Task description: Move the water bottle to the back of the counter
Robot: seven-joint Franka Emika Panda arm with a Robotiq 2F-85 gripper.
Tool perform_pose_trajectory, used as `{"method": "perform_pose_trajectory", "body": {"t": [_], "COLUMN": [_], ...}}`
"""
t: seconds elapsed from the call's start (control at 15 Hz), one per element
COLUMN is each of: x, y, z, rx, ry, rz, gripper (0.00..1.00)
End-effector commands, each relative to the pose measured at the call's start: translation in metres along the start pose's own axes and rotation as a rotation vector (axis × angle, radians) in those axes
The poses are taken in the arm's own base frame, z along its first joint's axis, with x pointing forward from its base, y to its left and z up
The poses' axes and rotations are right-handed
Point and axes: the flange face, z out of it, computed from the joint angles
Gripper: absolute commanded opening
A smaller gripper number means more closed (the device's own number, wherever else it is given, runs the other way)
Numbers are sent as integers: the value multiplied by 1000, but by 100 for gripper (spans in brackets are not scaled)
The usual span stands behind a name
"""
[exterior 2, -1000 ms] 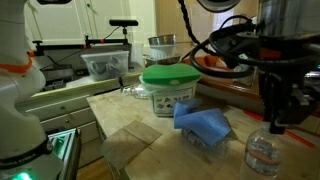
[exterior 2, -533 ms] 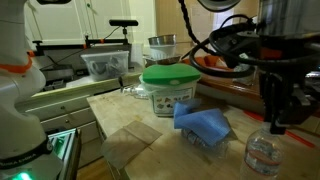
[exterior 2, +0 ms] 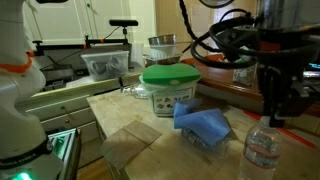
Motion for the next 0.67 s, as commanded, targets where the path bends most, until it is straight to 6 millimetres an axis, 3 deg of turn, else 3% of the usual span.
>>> {"method": "perform_pose_trajectory", "body": {"t": [0.0,0.4,0.6], "x": [-6,-7,-9], "y": [-2,-4,-6], "z": [-12,-5,-1], "rx": [19,14,22], "ry": [-6,-19,-14], "rz": [-24,-66,-175], "gripper": [7,7,7]}}
